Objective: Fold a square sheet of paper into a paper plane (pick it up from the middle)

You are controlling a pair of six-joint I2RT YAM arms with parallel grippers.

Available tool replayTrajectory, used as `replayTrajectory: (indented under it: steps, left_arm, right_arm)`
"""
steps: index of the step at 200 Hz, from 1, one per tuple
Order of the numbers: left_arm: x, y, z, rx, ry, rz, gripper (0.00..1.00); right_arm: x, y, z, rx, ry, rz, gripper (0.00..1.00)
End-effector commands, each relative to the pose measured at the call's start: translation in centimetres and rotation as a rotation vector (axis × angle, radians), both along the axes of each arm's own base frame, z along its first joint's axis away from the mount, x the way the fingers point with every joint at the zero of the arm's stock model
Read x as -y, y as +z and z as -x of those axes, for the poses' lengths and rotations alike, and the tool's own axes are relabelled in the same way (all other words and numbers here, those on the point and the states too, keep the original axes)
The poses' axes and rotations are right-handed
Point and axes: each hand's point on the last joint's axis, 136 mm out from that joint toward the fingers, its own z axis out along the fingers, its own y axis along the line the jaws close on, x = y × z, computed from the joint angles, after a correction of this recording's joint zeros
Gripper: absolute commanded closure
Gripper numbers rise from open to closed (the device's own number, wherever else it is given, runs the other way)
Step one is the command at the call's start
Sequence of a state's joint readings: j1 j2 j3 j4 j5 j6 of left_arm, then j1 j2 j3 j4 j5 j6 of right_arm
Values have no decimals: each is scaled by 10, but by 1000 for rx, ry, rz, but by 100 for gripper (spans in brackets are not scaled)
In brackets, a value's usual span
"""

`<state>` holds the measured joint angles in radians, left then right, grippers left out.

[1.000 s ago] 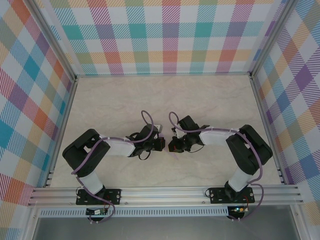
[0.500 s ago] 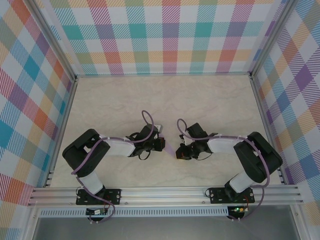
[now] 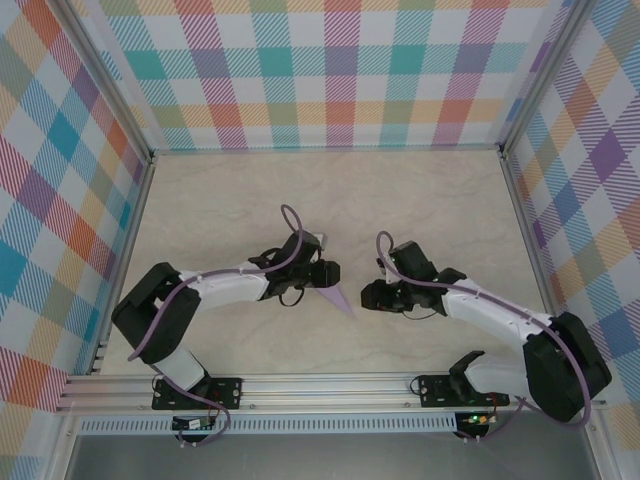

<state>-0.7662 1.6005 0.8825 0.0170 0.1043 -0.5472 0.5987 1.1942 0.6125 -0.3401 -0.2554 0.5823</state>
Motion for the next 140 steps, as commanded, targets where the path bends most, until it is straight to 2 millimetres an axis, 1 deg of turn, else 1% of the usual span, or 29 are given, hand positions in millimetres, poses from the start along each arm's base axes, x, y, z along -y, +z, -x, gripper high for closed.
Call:
replayTrajectory:
  steps: [1,9,12,20,29,40,50,63,82,100,126,140]
  left_arm:
    - [-14,24,1,-40,90,-54,47]
    - [-17,28,2,-48,115,-89,43]
    - [-23,25,5,-68,128,-126,42]
    - [-30,26,7,-84,161,-178,39]
    - [-34,27,10,-100,189,-227,36]
    - [-41,24,14,-140,232,-291,33]
    - [-42,21,18,-179,260,-338,31]
    - [-42,13,23,-230,289,-385,28]
    - [-32,3,24,-271,313,-393,22]
    - [-28,-6,21,-300,345,-408,20]
    - [-19,-15,18,-344,356,-434,20]
    - [-17,-22,20,-370,358,-457,22]
  right_arm:
    - [16,12,-20,73,-100,68,42]
    - [14,18,-23,87,-94,58,37]
    - [13,20,-24,91,-94,56,35]
    - [13,22,-28,95,-108,60,29]
    - [15,21,-31,95,-131,68,22]
    - [18,20,-34,100,-158,79,14]
    - [22,16,-36,99,-186,95,7]
    - [29,12,-37,95,-221,117,1]
    - [37,6,-36,84,-254,138,0]
    - [42,2,-35,74,-269,152,0]
    - [47,0,-34,70,-283,164,0]
    - [49,-1,-33,66,-287,174,0]
